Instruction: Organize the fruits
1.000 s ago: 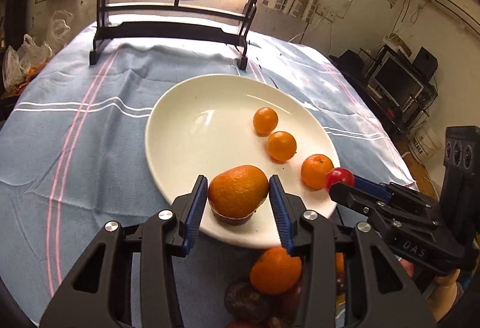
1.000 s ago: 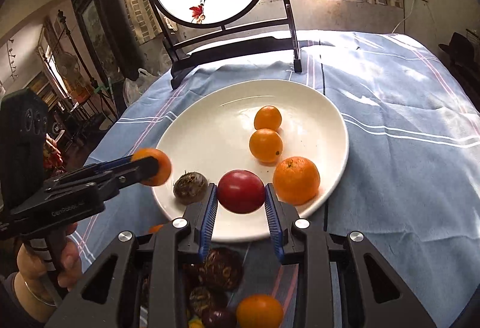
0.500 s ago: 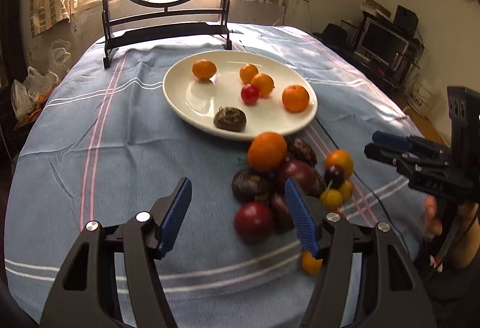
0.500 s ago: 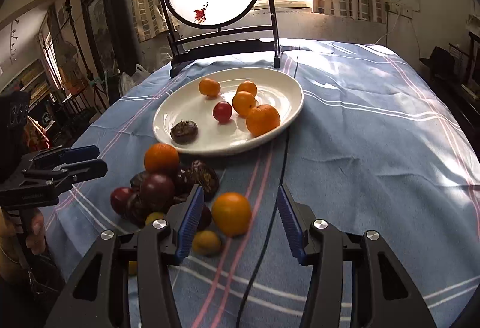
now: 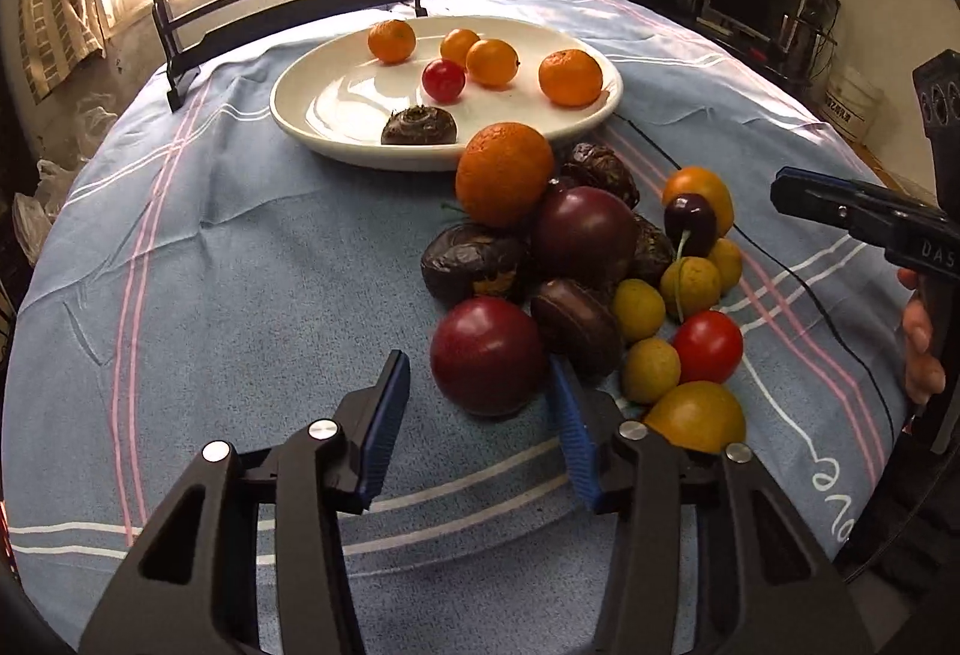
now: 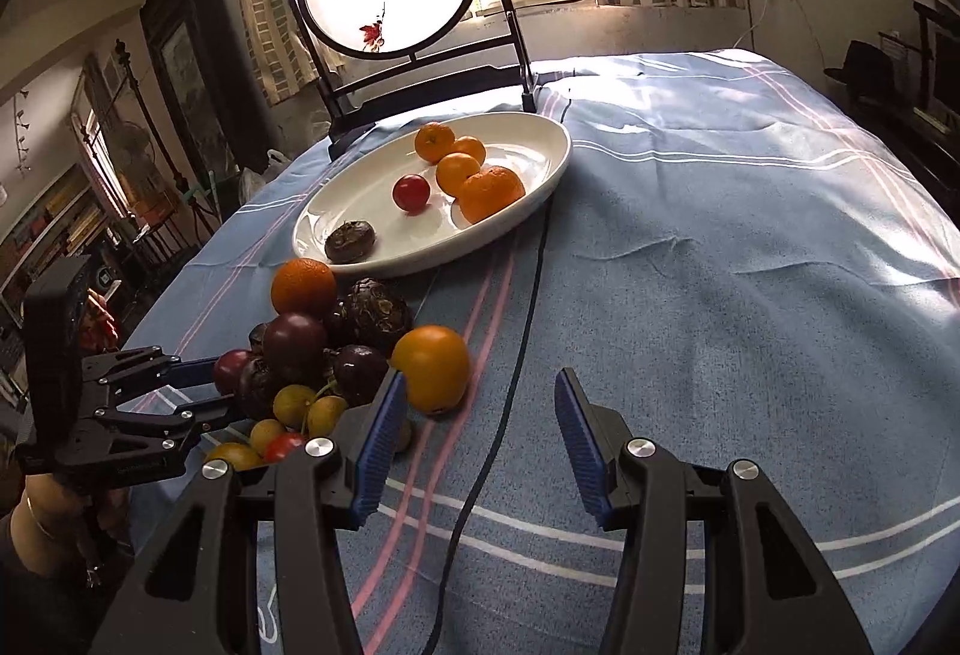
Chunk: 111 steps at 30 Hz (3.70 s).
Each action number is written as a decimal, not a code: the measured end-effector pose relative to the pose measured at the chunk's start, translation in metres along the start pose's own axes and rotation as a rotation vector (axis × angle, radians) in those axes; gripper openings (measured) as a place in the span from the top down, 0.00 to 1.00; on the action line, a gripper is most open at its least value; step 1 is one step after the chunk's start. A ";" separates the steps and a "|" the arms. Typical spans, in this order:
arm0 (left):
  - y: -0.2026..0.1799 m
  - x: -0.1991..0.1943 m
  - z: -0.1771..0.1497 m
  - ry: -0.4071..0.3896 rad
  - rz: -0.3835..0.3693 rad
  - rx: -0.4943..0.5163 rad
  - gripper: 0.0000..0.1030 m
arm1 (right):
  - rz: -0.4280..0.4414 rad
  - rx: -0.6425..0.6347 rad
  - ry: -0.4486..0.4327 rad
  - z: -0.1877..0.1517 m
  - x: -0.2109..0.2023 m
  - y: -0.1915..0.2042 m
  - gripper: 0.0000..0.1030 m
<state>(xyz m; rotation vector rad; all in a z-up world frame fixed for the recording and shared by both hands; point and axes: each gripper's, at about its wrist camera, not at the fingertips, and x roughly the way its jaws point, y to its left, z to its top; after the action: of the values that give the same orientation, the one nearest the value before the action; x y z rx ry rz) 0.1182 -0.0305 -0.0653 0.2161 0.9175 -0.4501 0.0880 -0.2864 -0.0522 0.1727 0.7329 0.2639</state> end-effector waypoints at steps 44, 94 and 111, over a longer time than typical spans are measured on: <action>0.021 -0.063 -0.027 -0.164 -0.062 -0.168 0.63 | 0.023 -0.159 0.132 -0.008 0.009 0.050 0.74; -0.007 0.002 -0.006 -0.009 -0.080 -0.105 0.53 | 0.001 -0.042 -0.006 0.004 0.007 0.007 0.60; -0.006 -0.046 -0.027 -0.144 -0.081 -0.137 0.62 | -0.086 -0.172 0.143 0.006 0.038 0.033 0.60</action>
<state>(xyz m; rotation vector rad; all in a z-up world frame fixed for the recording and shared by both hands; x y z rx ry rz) 0.0725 -0.0129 -0.0440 0.0205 0.8138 -0.4698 0.1132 -0.2443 -0.0638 -0.0415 0.8530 0.2577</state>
